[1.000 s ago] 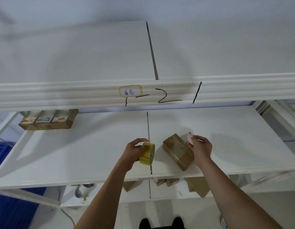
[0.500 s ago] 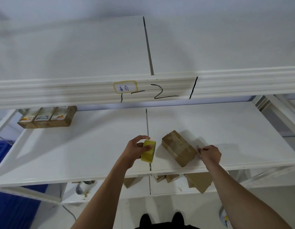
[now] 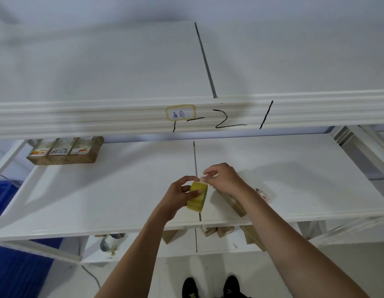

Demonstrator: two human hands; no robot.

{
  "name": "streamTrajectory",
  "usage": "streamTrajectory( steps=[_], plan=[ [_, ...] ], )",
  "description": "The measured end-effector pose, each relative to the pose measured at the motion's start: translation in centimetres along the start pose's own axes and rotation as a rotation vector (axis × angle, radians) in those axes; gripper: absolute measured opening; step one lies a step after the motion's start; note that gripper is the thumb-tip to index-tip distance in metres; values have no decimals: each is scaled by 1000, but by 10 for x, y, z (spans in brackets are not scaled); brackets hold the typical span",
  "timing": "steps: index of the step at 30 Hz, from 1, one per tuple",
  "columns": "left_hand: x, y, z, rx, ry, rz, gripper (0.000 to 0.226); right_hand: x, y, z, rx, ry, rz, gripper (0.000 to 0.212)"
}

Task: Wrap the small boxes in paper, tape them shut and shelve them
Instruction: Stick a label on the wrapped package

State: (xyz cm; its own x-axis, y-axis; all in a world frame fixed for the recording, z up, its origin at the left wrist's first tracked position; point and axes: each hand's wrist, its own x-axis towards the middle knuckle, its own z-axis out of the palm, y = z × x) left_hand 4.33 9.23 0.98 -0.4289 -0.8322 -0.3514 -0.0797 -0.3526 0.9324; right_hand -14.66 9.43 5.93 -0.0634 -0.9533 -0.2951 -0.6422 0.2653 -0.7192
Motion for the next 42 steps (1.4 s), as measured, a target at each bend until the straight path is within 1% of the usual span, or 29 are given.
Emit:
streamTrajectory(
  steps=[3, 5, 8, 11, 13, 16, 19, 21, 25, 27, 30, 32, 35, 38, 40, 42],
  plan=[
    [-7, 1, -4, 2, -14, 3, 30, -3, -8, 7, -63, -29, -29, 23],
    [-13, 1, -6, 14, -18, 3, 30, -5, -7, 13, -35, -11, -25, 15],
    [-23, 0, -6, 6, -16, -21, 33, -8, -6, 23, -39, 26, -29, 10],
    [-34, -1, -7, -32, -40, -69, 43, -9, -5, 30, -81, 24, -64, 5],
    [-44, -4, -5, -41, -24, -86, 47, -13, -7, 33, -121, 12, -95, 6],
    [-57, -12, -1, -37, 42, -141, 48, -23, -7, 41, -160, -13, -131, 11],
    [-66, -23, 1, 41, 99, -204, 50, -34, -7, 52, -178, -58, -163, 17],
    [-73, -33, 2, 90, 158, -245, 49, -41, -6, 61, -175, -87, -167, 18],
    [-85, -51, 6, 83, 237, -302, 47, -50, -3, 78, -179, -129, -150, 19],
    [-89, -58, 3, 128, 265, -327, 43, -53, -4, 85, -176, -130, -148, 17],
    [-97, -65, -3, 172, 323, -372, 30, -54, -12, 98, -158, -147, -166, 11],
    [-98, -69, -8, 168, 324, -395, 19, -51, -14, 103, -148, -136, -153, 8],
    [-97, -75, -20, 221, 362, -430, 26, -41, -10, 116, -132, -147, -109, 9],
    [-95, -83, -30, 238, 402, -434, 23, -34, -10, 134, -151, -141, -65, 15],
    [-93, -89, -35, 253, 410, -440, 25, -28, -14, 145, -164, -138, -59, 14],
    [-93, -91, -40, 223, 415, -437, 21, -20, -19, 154, -157, -145, -42, 11]
  ],
)
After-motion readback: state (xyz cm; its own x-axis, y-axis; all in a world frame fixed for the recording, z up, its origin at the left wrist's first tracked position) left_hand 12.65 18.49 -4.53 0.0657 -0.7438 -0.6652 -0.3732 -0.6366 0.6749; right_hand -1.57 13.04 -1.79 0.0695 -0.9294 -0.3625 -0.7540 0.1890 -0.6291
